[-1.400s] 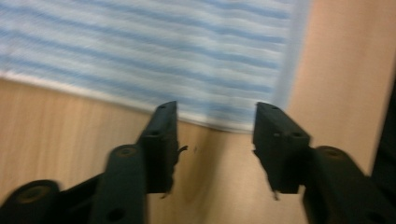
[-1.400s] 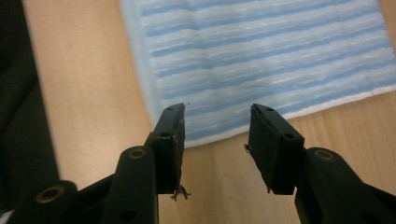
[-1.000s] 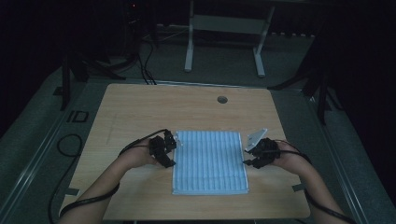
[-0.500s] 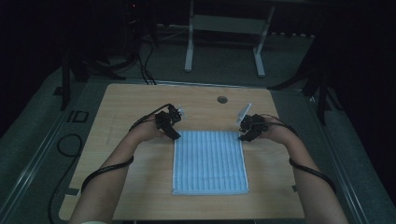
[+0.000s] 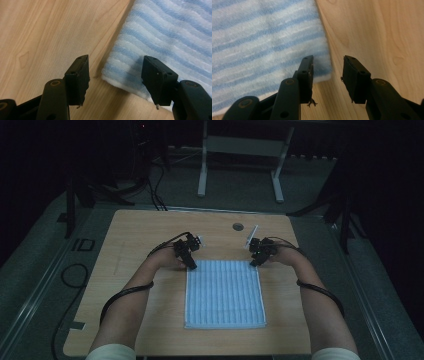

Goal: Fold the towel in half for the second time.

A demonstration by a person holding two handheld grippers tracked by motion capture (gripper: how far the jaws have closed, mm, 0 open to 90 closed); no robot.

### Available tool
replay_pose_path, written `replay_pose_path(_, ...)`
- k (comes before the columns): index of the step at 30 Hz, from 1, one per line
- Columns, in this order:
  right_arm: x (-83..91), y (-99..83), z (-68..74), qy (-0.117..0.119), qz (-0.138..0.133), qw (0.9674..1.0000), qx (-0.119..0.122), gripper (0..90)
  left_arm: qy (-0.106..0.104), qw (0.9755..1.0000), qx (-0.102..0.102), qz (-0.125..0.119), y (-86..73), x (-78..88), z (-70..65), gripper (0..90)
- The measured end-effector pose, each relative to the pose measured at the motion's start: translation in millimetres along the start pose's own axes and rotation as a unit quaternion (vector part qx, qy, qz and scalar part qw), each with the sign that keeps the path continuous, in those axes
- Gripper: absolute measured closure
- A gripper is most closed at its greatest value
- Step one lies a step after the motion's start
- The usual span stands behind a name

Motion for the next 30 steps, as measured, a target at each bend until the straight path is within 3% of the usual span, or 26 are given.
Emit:
replay_pose_path(4, -11.4, -5.2, 3.4, 0.016, 0.036, 0.9992, 0.008, 62.8, -0.007, 0.9999, 0.003, 0.014, -3.0, -7.5, 1.7, 41.4)
replay_pose_path(6, -12.6, -5.1, 4.3, 0.025, 0.037, 0.999, 0.004, 64.6, -0.009, 0.9999, 0.0, 0.013, -2.1, -7.7, 1.9, 42.3)
replay_pose_path(10, -11.7, -6.5, 8.8, 0.055, 0.039, 0.9977, -0.007, 78.7, -0.028, 0.9995, -0.004, 0.012, -1.3, -8.4, -2.3, 51.4)
replay_pose_path(12, -11.3, -6.3, 10.4, 0.055, 0.04, 0.9976, -0.003, 82.3, -0.037, 0.9993, -0.002, 0.008, -1.1, -8.7, -4.2, 56.1)
replay_pose_path(15, -10.8, -6.2, 11.8, 0.049, 0.041, 0.998, -0.001, 83.4, -0.058, 0.9983, -0.01, 0.006, -0.8, -8.8, -10.5, 73.1)
replay_pose_path(17, -10.3, -6.5, 12.1, 0.044, 0.038, 0.9983, -0.003, 83.6, -0.051, 0.9985, -0.021, 0.008, -0.1, -8.7, -12.8, 81.5)
replay_pose_path(21, -7.1, -7.1, 9.3, 0.026, 0.027, 0.9992, -0.009, 84.3, -0.039, 0.999, -0.022, -0.002, 1.3, -4.3, -13.1, 84.2)
replay_pose_path(26, 10.4, -3.9, 3.7, 0.004, -0.006, 0.9997, -0.023, 84.6, -0.019, 0.9992, -0.019, -0.028, 5.7, 16.3, -9.1, 84.2)
replay_pose_path(30, 31.0, -3.4, 0.2, -0.035, -0.022, 0.9991, -0.005, 84.6, -0.019, 0.9979, -0.021, -0.058, 9.5, 40.1, -15.5, 84.0)
Point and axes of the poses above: each handheld gripper's, and its own axes: x roughly backward along the jaws, y roughly out of its top, z roughly to its left, the point moved 10 cm from there along -x, roughly forward along the jaws, and after that the axes turned 9 degrees about -y, right-handed, at the moved point
